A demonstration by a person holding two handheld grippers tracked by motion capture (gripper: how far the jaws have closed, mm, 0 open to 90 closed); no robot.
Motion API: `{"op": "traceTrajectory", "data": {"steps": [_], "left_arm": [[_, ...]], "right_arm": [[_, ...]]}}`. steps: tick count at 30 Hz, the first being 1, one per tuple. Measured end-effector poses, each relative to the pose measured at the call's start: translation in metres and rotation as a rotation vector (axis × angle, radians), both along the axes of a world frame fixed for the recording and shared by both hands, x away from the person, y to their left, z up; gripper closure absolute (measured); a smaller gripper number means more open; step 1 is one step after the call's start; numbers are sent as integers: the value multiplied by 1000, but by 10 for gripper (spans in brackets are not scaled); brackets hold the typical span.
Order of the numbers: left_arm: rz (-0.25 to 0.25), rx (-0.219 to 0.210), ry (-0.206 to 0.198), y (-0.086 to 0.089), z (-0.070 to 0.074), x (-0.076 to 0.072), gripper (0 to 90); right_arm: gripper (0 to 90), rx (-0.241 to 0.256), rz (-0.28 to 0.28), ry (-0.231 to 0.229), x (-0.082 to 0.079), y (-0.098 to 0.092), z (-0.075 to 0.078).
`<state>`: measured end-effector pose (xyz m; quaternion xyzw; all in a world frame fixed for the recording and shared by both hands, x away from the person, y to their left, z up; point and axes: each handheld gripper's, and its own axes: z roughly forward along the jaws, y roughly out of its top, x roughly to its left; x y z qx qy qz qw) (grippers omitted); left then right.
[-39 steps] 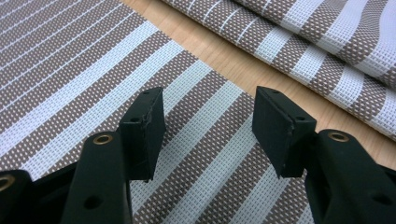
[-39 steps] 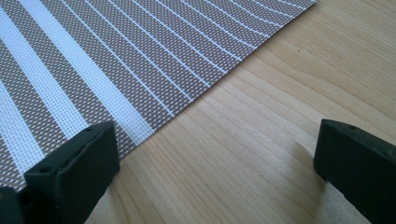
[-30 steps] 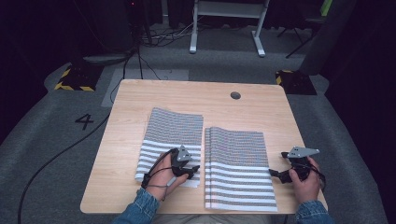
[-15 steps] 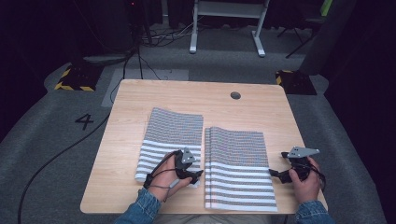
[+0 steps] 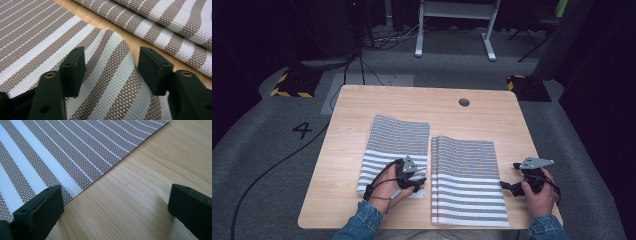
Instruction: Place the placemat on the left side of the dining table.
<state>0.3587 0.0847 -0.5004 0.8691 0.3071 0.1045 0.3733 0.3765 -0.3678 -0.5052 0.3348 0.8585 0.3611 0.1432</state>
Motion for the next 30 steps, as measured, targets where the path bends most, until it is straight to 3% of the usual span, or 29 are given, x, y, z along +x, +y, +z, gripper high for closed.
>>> {"op": "traceTrajectory", "data": {"steps": [6,8,11,17,22,25,29,30], "left_arm": [[-8,-37,44,6,2,6,476],[-5,-77,74,10,1,9,475],[-12,-99,93,12,1,11,468],[-22,-102,110,13,1,13,445],[-16,-152,135,18,0,17,461],[-16,-151,134,19,-1,17,485],[-10,-122,114,19,0,17,651],[0,-105,101,20,1,17,651]], "right_arm": [[3,1,-1,0,0,0,0],[3,0,1,1,0,0,0],[2,0,0,0,0,0,0],[2,0,0,0,0,0,0],[2,0,-1,0,0,0,0],[2,0,0,-1,0,0,0],[2,0,0,0,0,0,0],[2,0,0,0,0,0,0]]}}
